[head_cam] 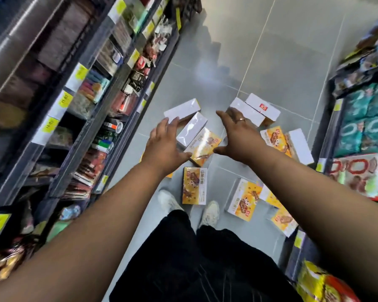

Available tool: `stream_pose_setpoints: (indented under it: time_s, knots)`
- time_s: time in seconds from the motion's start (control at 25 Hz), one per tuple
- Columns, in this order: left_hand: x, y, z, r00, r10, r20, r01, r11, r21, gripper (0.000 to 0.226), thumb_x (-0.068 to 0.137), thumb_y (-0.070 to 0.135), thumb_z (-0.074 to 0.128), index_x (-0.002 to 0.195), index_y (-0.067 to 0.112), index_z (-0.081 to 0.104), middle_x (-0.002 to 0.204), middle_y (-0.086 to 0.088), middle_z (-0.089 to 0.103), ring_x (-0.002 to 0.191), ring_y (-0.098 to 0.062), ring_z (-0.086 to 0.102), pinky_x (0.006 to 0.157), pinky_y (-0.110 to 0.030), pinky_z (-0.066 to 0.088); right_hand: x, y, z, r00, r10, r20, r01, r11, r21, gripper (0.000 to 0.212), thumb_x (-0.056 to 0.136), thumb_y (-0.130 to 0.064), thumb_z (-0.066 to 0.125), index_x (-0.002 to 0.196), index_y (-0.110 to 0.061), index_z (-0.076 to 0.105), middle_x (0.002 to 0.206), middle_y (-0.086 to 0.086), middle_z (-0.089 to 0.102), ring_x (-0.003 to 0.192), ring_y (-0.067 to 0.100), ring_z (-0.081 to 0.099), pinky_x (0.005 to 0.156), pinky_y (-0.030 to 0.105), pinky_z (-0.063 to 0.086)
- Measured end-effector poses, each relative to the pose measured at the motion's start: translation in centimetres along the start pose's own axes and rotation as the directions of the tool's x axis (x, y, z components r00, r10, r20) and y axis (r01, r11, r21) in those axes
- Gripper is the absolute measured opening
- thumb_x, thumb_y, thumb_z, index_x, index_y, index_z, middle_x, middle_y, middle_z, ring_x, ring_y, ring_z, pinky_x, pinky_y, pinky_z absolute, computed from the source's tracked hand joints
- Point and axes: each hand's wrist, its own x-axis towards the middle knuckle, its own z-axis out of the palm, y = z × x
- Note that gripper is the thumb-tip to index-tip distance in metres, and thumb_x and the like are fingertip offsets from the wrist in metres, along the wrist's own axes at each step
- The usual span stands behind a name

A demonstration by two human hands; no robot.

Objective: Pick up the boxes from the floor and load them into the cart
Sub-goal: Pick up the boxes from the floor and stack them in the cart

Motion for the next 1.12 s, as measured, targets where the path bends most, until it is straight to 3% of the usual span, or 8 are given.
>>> stream_pose_setpoints:
  time_s: [0.2, 0.4, 0.56, 0.84, 0.96, 1.12]
  knots:
    - [7.1, -4.7, 3.9, 0.998, -0.030, 0.050, 0.029, 0.999, 0.017, 0.096, 0.077, 0.044, 0.074, 0.150, 0.017, 0.018, 0.156, -0.016, 0.018, 0.143, -0.033, 0.018, 0.115, -0.042, 0.018, 8.3, 1.5, 5.4, 0.996, 0.010, 0.087, 0.003, 0.989, -0.146, 0.105, 0.073, -0.047, 0.078, 0.153, -0.029, 0.013, 0.159, 0.016, 0.014, 0.141, 0.040, 0.025, 0.109, 0.045, 0.030]
    - [12.9, -9.7, 9.6, 0.980, -0.175, 0.098, 0.174, 0.985, 0.017, 0.097, 0.078, 0.045, 0.073, 0.152, 0.021, 0.015, 0.156, -0.014, 0.016, 0.142, -0.035, 0.017, 0.113, -0.042, 0.023, 17.1, 4.0, 12.0, 0.975, -0.030, 0.222, 0.073, 0.979, -0.190, 0.106, 0.072, -0.043, 0.080, 0.153, -0.027, 0.013, 0.157, 0.020, 0.013, 0.133, 0.047, 0.031, 0.106, 0.048, 0.035]
    - [17.7, -12.9, 16.5, 0.949, -0.297, 0.107, 0.299, 0.954, 0.001, 0.098, 0.075, 0.046, 0.076, 0.150, 0.018, 0.019, 0.155, -0.015, 0.021, 0.140, -0.036, 0.022, 0.111, -0.043, 0.027, 24.0, 6.7, 18.2, 0.923, -0.109, 0.369, 0.207, 0.949, -0.239, 0.107, 0.073, -0.043, 0.079, 0.153, -0.028, 0.008, 0.158, 0.020, 0.008, 0.134, 0.048, 0.030, 0.108, 0.049, 0.032]
    - [25.6, -16.4, 30.4, 0.896, -0.406, 0.180, 0.415, 0.910, -0.017, 0.104, 0.076, 0.055, 0.072, 0.152, 0.016, 0.014, 0.156, -0.015, 0.016, 0.142, -0.034, 0.019, 0.115, -0.043, 0.026, 35.7, 13.1, 29.1, 0.893, -0.184, 0.411, 0.325, 0.895, -0.306, 0.104, 0.075, -0.041, 0.077, 0.152, -0.030, 0.008, 0.160, 0.013, 0.005, 0.131, 0.045, 0.032, 0.103, 0.051, 0.040]
    - [27.7, -18.5, 36.0, 0.857, -0.479, 0.192, 0.486, 0.874, 0.012, 0.110, 0.074, 0.058, 0.072, 0.153, 0.016, 0.007, 0.158, -0.013, 0.008, 0.142, -0.035, 0.019, 0.113, -0.044, 0.030, 40.3, 13.8, 34.5, 0.892, -0.206, 0.402, 0.354, 0.870, -0.341, 0.106, 0.077, -0.032, 0.077, 0.152, -0.032, 0.003, 0.161, 0.007, -0.004, 0.135, 0.044, 0.026, 0.097, 0.056, 0.042]
    - [31.3, -21.8, 40.4, 0.856, -0.486, 0.175, 0.462, 0.872, 0.161, 0.118, 0.071, 0.062, 0.072, 0.153, 0.017, 0.000, 0.160, -0.011, 0.001, 0.142, -0.038, 0.020, 0.113, -0.047, 0.028, 44.2, 14.1, 40.0, 0.899, -0.234, 0.371, 0.392, 0.807, -0.442, 0.096, 0.085, -0.013, 0.059, 0.151, -0.035, -0.008, 0.161, 0.000, -0.017, 0.144, 0.046, -0.001, 0.107, 0.068, 0.022]
